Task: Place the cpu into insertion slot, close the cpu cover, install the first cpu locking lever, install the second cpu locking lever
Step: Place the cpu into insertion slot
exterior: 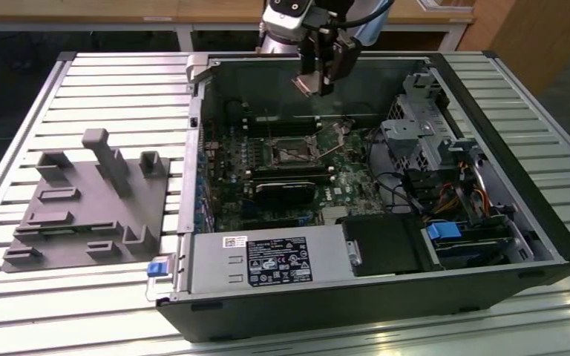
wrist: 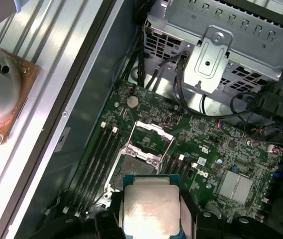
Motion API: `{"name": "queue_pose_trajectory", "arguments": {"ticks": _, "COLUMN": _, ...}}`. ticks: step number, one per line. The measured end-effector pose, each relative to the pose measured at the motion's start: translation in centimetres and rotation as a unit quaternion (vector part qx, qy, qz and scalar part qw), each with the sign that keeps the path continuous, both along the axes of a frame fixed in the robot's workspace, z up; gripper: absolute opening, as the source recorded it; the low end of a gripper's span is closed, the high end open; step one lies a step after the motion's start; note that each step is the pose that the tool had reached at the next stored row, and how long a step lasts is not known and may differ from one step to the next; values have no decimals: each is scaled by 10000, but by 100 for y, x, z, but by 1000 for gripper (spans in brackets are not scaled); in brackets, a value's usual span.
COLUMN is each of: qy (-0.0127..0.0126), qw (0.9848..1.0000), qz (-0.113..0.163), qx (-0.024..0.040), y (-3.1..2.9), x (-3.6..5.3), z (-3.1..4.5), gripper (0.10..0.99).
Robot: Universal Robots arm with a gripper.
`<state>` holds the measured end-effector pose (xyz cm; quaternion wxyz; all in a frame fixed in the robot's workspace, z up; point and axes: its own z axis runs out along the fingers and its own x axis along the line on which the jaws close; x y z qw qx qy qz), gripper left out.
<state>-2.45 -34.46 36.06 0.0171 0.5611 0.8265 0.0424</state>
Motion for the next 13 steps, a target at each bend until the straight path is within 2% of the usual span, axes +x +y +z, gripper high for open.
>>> {"name": "queue_pose_trajectory", "arguments": {"ticks": 7, "qy": 0, "qw": 9991, "qz": -424, "qx": 0, "y": 0, "x": 0, "z": -20, "gripper": 537}}
{"name": "queue_pose_trajectory", "arguments": {"ticks": 10, "qy": 0, "qw": 9976, "qz": -696, "qx": 0, "y": 0, "x": 0, "z": -33, "gripper": 537}}
{"name": "queue_pose_trajectory", "arguments": {"ticks": 13, "qy": 0, "qw": 9953, "qz": -964, "qx": 0, "y": 0, "x": 0, "z": -47, "gripper": 537}}
